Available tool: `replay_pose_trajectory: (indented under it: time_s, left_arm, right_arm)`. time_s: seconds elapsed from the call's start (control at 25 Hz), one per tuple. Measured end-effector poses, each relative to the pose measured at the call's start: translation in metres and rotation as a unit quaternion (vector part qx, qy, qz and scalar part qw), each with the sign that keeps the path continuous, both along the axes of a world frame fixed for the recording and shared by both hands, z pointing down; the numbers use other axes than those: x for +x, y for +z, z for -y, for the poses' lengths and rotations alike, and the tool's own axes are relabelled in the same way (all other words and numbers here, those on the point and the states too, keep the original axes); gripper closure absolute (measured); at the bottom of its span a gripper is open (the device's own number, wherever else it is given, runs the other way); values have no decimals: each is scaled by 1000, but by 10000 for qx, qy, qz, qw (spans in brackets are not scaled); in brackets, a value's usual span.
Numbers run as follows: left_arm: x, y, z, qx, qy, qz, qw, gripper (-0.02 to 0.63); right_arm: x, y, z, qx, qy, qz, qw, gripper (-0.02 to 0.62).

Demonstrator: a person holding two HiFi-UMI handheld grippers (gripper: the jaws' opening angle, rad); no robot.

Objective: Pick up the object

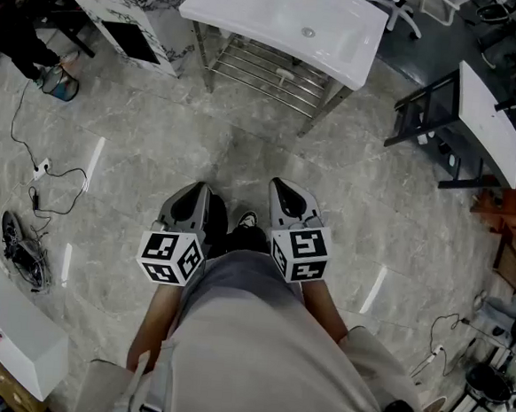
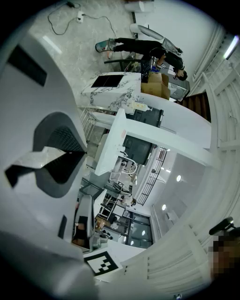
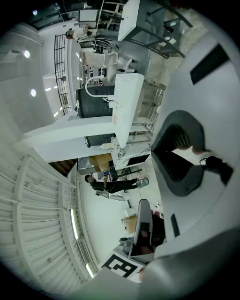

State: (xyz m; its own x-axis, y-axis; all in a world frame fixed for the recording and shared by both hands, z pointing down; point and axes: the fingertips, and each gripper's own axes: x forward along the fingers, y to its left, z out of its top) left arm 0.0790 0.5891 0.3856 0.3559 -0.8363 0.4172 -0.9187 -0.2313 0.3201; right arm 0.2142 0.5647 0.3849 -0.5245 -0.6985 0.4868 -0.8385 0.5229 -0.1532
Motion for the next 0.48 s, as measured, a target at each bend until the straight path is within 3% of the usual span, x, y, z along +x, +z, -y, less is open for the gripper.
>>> replay_pose_trajectory:
  time_s: [0.48]
  left_arm:
    - [-31, 9, 29, 68, -191, 190, 9996, 606]
  right_arm:
    - [14, 13, 27, -153, 222, 8, 9996, 586]
